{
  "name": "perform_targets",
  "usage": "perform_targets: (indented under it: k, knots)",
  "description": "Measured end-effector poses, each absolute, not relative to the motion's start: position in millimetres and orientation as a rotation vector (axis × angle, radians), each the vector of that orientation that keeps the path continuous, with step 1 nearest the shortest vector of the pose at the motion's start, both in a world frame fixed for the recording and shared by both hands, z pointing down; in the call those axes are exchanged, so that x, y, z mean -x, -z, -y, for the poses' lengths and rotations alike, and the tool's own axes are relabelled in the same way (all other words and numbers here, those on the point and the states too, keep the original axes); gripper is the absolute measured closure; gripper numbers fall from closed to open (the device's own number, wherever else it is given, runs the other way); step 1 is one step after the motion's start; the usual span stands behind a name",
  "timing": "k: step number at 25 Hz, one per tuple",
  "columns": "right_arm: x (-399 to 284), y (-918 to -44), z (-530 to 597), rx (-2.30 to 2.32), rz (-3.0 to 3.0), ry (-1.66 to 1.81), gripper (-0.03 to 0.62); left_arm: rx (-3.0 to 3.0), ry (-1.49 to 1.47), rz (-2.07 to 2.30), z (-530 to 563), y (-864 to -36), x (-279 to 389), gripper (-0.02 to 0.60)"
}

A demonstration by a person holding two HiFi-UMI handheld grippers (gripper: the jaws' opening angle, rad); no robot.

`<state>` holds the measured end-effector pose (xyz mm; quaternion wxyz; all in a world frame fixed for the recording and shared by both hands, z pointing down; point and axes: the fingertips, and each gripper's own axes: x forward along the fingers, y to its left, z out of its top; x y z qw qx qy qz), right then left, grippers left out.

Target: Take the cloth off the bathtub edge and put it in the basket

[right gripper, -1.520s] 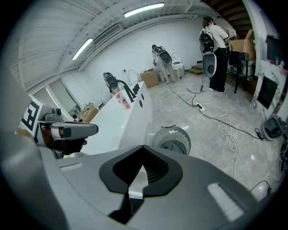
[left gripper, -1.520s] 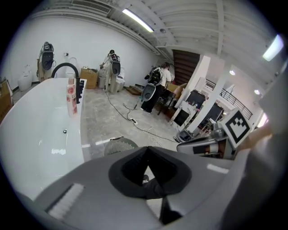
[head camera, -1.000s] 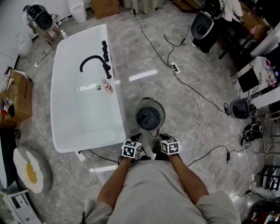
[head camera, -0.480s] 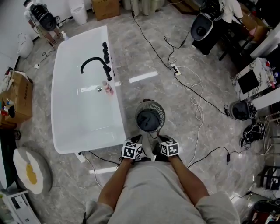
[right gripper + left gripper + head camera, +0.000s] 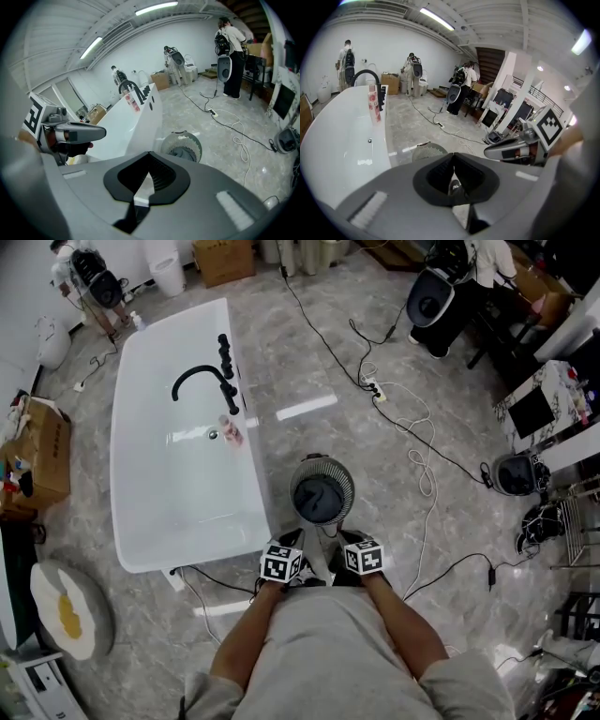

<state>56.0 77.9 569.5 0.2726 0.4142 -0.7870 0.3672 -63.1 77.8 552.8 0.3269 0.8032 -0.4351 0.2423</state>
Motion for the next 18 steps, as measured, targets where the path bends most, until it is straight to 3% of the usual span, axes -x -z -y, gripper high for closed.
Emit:
perform_targets:
  k: [18]
  knots:
    - [-57,-577,-82,-1.108,2.109,-1.010,0.594,-2.140,-0.602,1.126,-81,-550,58,0.523]
